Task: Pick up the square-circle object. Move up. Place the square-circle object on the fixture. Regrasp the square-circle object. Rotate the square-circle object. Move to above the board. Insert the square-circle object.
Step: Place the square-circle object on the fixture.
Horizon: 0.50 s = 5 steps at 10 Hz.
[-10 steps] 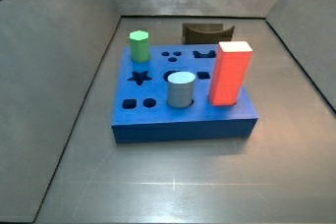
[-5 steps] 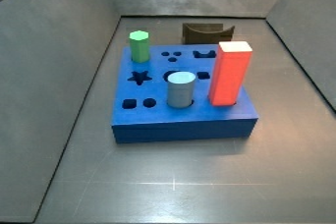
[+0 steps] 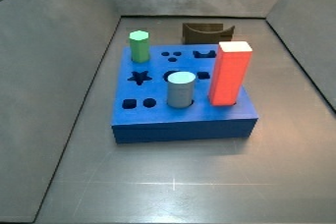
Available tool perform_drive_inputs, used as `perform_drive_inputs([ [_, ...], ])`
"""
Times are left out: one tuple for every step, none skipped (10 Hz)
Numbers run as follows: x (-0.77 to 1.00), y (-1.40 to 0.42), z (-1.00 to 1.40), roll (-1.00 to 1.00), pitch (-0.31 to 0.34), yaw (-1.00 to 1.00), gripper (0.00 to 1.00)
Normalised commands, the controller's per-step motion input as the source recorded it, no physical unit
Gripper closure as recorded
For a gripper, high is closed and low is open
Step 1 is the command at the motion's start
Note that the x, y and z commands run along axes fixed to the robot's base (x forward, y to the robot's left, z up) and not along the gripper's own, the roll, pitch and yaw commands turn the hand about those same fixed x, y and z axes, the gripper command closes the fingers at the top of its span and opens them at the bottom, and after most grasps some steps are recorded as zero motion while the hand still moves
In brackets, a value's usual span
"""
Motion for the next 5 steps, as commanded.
perform_drive_inputs([
  [0.47,0.06,-0.02,-1.00,0.046,0.02,1.00],
  [0.39,0.05,-0.02,-1.00,0.071,0.00,1.00],
  [0.32,0.05,-0.02,-1.00,0.099,-0.02,1.00],
  [0.24,0.05,-0.02,-0.85,0.112,-0.04,1.00],
  [0.15,0.05,-0.02,-0.64,0.114,-0.06,1.00],
])
